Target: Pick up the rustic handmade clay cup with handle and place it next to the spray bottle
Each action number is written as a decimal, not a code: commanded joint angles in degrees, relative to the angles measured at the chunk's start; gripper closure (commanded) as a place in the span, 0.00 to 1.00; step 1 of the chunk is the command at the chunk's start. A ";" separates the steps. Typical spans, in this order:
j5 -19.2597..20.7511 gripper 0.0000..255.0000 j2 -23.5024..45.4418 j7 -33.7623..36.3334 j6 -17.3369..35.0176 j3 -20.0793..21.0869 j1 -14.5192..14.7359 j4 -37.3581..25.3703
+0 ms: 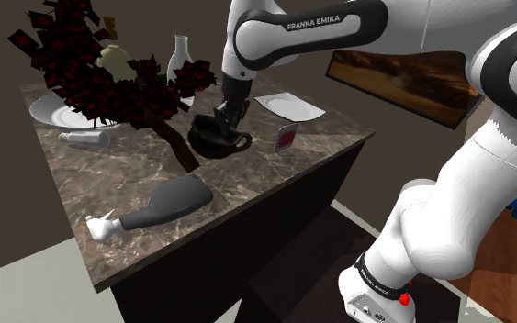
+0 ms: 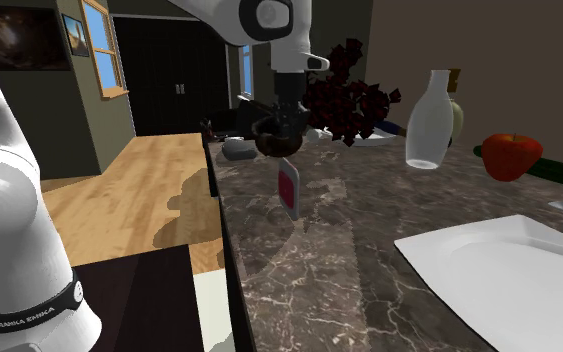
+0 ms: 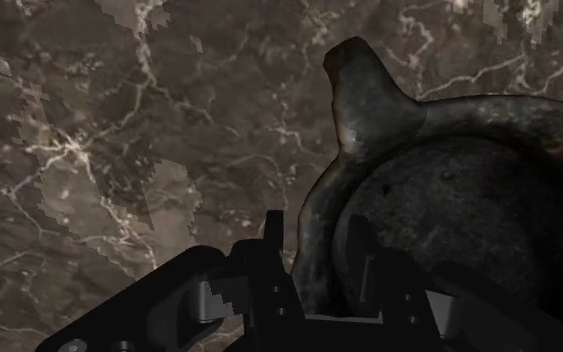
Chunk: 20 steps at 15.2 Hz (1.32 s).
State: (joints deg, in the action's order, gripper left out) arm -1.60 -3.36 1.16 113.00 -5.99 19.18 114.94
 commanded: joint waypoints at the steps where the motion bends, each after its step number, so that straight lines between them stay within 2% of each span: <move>1: -0.14 1.00 0.19 -0.04 0.21 0.22 0.22 0.25; 6: -0.14 1.00 0.19 -0.03 0.21 0.15 0.29 0.25; 7: -0.14 0.00 0.17 -0.09 0.14 0.12 0.27 0.19; 12: -0.14 0.00 0.19 -0.04 0.21 0.15 0.30 0.25; 16: 0.06 0.00 -0.97 0.10 -6.95 0.09 0.22 -5.76; 20: 0.06 0.00 -0.97 0.10 -6.95 0.09 0.22 -5.76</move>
State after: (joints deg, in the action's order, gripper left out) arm -1.54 -4.31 1.28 106.15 -5.89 19.41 109.24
